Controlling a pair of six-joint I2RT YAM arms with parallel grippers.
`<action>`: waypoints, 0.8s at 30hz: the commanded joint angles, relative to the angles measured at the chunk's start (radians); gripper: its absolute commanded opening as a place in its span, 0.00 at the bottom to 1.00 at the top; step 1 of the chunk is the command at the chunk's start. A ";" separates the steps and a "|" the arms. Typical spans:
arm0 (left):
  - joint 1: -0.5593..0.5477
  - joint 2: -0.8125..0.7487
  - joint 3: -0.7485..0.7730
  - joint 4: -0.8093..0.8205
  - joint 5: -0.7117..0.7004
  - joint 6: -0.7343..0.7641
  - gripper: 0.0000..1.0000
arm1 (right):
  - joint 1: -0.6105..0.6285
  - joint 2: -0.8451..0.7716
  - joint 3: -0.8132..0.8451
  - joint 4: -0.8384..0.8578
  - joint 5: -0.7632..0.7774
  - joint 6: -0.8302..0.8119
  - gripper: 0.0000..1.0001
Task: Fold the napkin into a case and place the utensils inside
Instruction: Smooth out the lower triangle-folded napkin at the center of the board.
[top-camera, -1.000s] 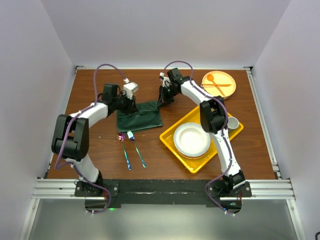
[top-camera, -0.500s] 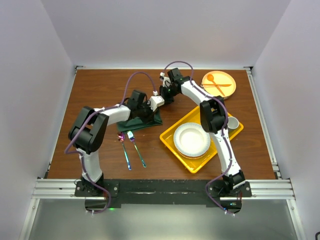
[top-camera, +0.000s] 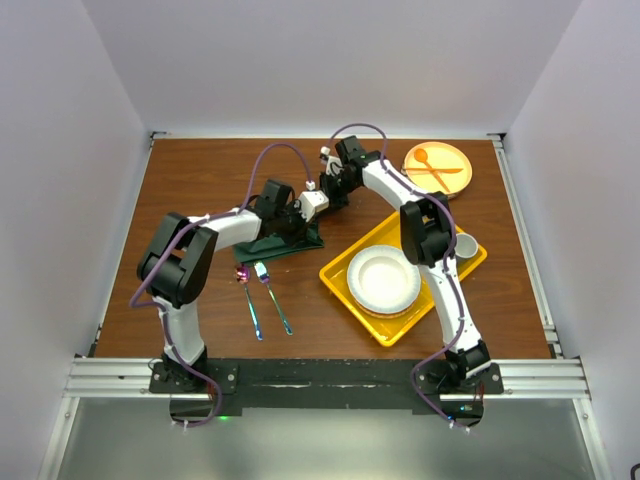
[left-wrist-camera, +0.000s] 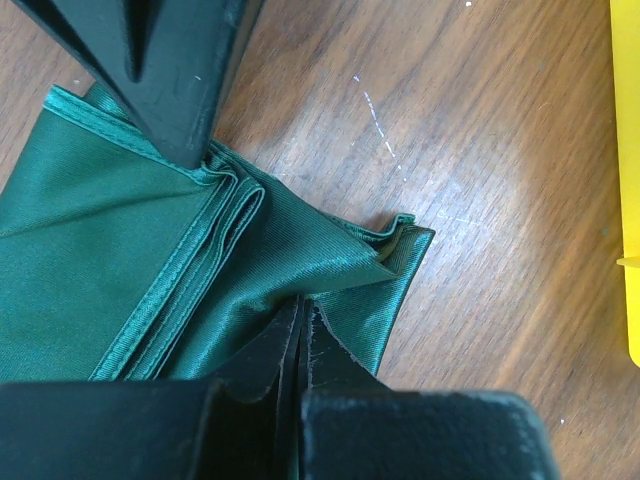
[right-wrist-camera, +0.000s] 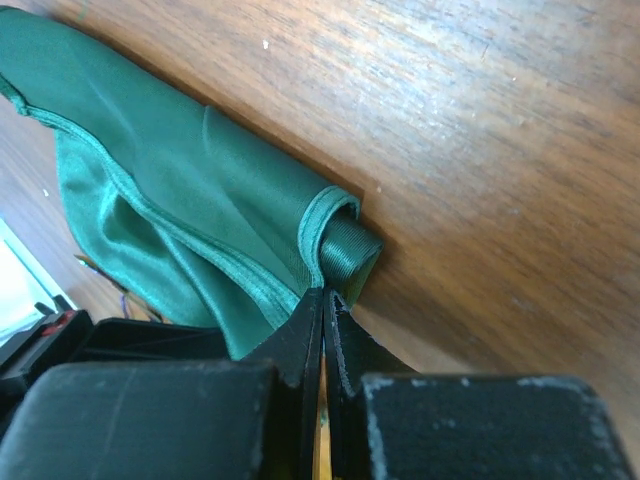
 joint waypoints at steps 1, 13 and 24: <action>0.007 -0.015 -0.009 -0.057 -0.017 0.011 0.00 | -0.007 -0.052 0.088 -0.025 -0.036 0.026 0.00; 0.007 0.001 0.010 -0.070 -0.012 0.011 0.00 | -0.015 -0.068 0.077 -0.037 -0.068 0.068 0.00; 0.007 0.009 0.017 -0.071 -0.017 0.008 0.00 | -0.006 -0.023 0.019 -0.063 0.023 0.002 0.00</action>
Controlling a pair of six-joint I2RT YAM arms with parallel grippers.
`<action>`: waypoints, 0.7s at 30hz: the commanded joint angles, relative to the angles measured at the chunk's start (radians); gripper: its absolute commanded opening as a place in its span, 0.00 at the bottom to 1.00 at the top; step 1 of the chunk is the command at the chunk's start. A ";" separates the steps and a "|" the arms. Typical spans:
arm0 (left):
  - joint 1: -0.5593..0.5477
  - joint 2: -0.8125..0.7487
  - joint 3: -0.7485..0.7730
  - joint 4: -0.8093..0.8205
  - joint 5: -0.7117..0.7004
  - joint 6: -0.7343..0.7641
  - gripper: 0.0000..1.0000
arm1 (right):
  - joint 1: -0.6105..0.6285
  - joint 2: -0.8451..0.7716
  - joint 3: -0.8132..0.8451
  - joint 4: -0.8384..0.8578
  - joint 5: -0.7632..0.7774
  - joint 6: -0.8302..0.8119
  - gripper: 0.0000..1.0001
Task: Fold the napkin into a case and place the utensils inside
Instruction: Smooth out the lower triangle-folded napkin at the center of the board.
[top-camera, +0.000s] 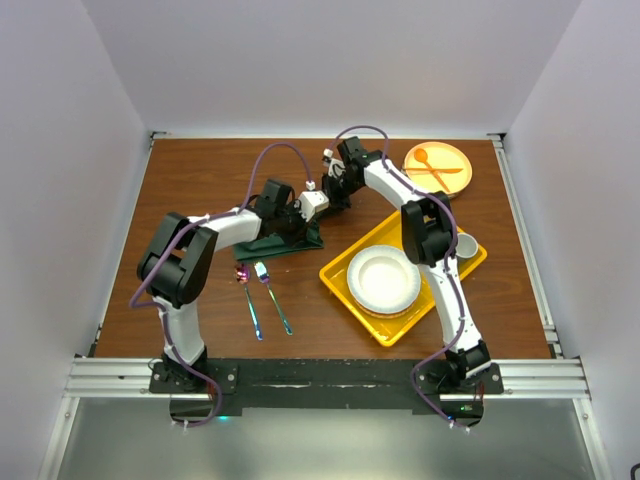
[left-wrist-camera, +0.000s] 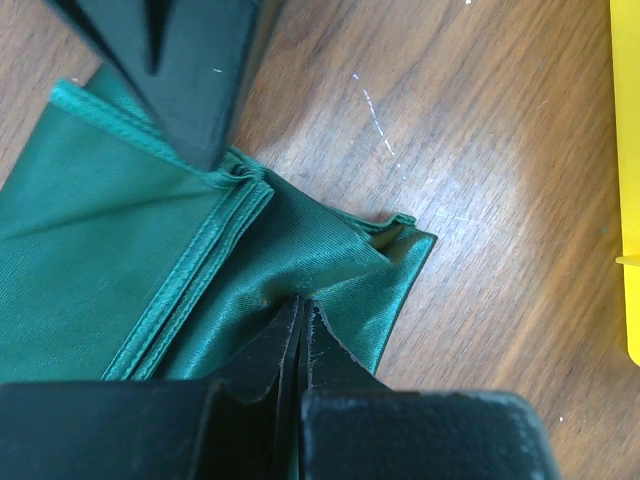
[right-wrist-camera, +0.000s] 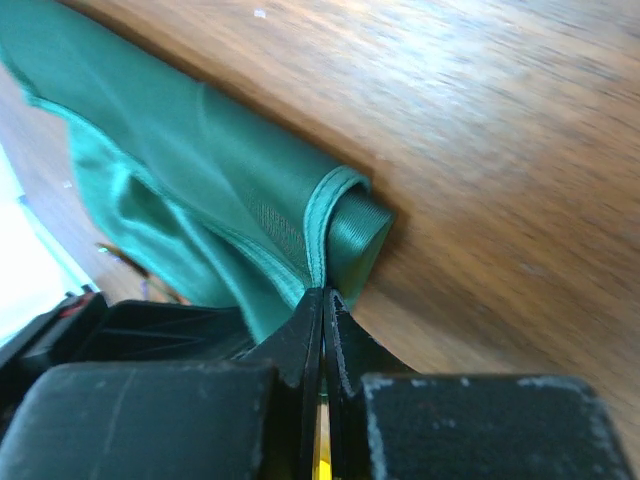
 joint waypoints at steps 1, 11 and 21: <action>0.007 0.006 0.017 -0.064 -0.014 0.006 0.00 | 0.005 0.006 0.025 -0.018 0.066 -0.031 0.00; 0.239 -0.183 0.080 -0.072 0.279 -0.179 0.23 | 0.005 0.037 0.041 0.017 0.170 -0.080 0.00; 0.334 -0.032 0.106 0.278 0.469 -0.677 0.60 | 0.007 0.011 -0.016 0.088 0.193 -0.161 0.00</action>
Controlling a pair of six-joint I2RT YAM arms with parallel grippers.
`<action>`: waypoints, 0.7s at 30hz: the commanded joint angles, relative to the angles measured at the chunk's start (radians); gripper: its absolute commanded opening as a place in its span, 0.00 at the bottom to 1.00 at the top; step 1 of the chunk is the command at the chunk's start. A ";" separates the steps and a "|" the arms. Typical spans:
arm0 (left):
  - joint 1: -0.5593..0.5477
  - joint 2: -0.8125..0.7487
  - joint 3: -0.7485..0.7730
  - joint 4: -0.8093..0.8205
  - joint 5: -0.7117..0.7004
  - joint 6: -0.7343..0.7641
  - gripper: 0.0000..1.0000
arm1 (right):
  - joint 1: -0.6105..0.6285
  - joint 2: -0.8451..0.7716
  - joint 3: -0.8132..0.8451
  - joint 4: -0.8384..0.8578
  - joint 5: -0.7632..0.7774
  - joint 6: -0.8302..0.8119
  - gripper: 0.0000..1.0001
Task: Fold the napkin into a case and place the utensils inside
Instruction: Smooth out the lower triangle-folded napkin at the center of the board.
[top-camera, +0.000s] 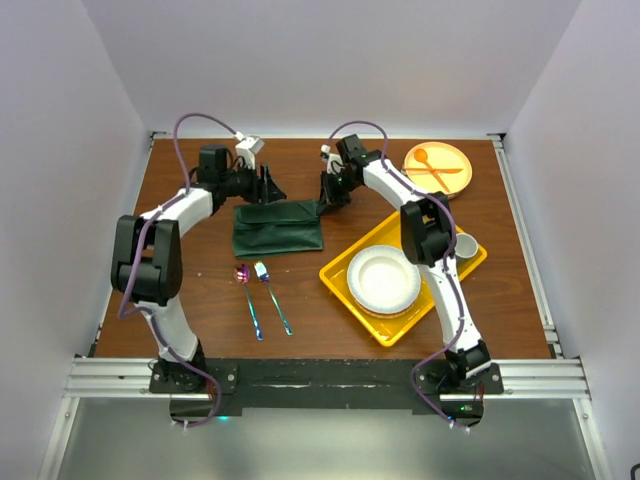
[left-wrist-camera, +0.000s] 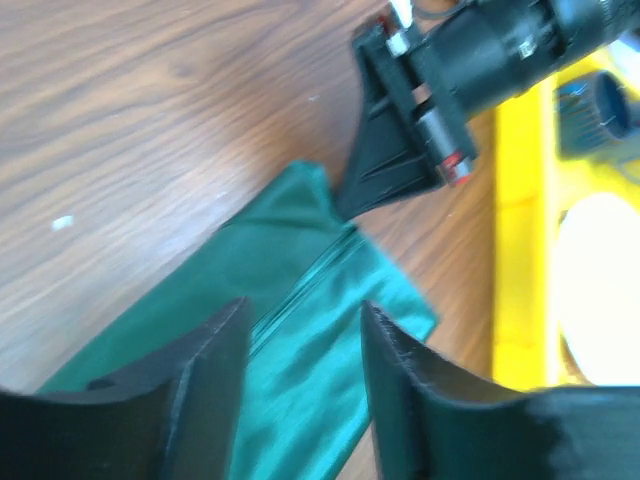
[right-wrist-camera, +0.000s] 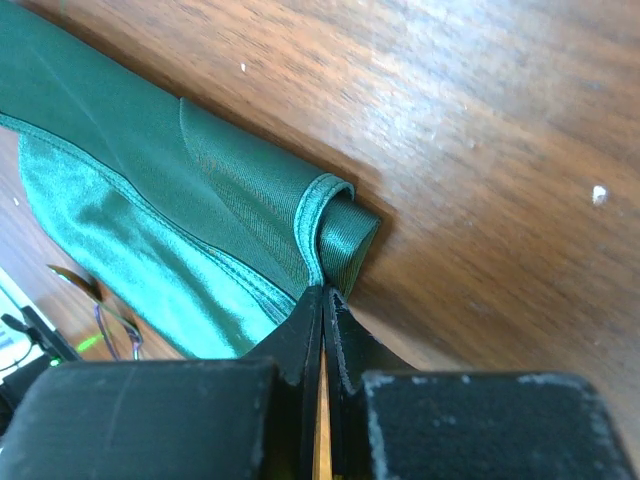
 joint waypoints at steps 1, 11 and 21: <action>-0.013 0.061 -0.001 0.313 0.128 -0.334 0.71 | 0.006 -0.014 -0.047 0.056 0.106 -0.091 0.00; -0.025 0.225 -0.024 0.693 0.061 -0.859 0.70 | 0.017 -0.089 -0.199 0.161 0.098 -0.122 0.00; -0.068 0.340 0.036 0.703 0.038 -0.941 0.40 | 0.020 -0.116 -0.260 0.220 0.095 -0.116 0.00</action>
